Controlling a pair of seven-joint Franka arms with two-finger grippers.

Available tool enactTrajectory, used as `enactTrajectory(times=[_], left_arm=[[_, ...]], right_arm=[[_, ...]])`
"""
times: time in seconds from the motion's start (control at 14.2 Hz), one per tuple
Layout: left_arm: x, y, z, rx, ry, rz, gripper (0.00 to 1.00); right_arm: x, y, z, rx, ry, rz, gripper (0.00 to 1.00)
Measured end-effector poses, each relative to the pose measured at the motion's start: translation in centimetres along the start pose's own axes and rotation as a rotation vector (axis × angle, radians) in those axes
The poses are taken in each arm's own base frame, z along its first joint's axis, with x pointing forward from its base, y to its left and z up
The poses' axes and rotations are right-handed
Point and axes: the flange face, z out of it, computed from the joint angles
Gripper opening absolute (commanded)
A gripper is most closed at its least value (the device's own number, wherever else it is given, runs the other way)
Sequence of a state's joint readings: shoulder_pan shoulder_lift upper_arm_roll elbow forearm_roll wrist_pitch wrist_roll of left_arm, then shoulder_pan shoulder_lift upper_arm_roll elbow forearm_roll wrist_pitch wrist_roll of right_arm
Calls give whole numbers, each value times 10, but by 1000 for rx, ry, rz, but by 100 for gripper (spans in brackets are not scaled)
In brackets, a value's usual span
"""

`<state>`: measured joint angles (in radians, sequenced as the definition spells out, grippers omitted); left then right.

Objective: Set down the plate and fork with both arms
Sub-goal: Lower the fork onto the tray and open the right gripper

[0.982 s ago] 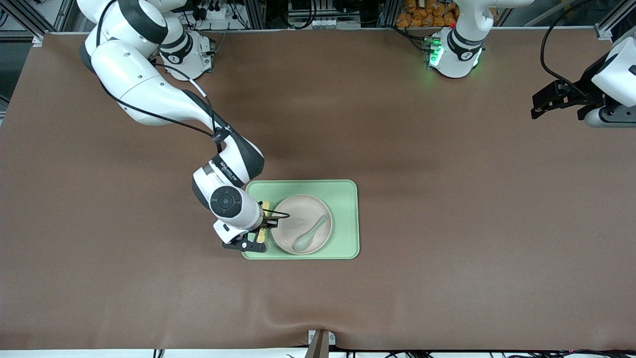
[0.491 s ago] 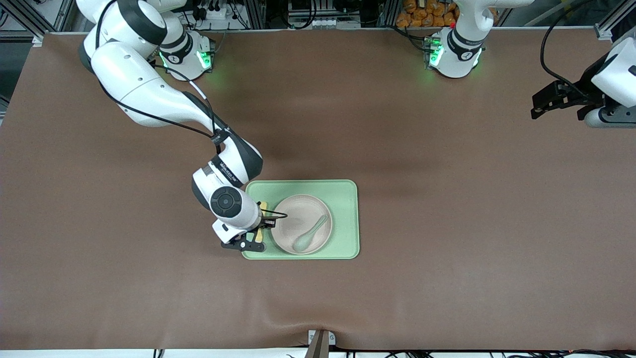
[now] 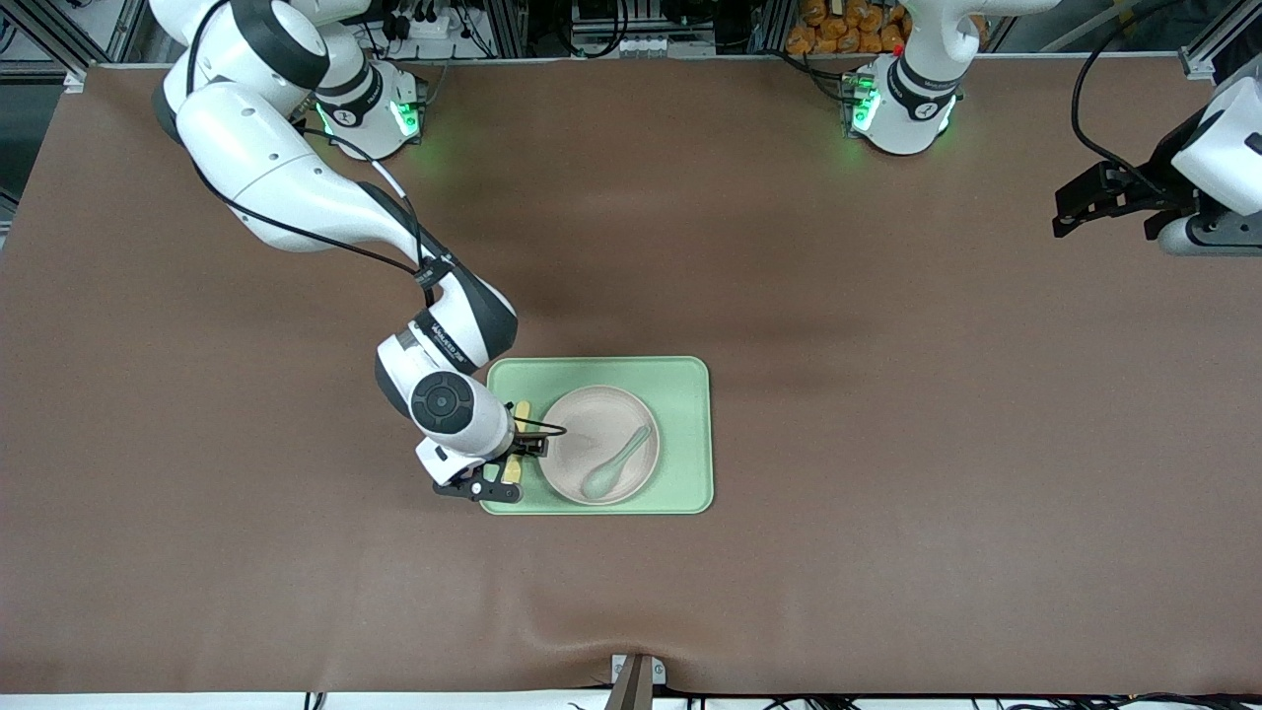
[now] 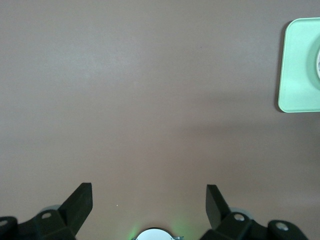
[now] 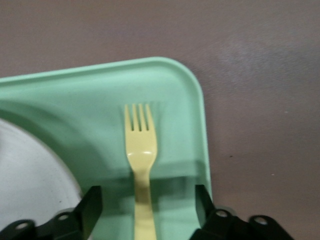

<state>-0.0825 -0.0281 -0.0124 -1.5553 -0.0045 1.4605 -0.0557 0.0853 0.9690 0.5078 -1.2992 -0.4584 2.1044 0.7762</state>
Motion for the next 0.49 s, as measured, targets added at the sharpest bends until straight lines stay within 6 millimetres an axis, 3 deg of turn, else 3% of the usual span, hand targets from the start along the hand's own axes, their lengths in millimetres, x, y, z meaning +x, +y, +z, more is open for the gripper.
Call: enactTrajectory(times=[0.49], left_arm=[[1,0,1,0,-3,0,100]], right_arm=[[10,17,-43,-44,-3,27,100]])
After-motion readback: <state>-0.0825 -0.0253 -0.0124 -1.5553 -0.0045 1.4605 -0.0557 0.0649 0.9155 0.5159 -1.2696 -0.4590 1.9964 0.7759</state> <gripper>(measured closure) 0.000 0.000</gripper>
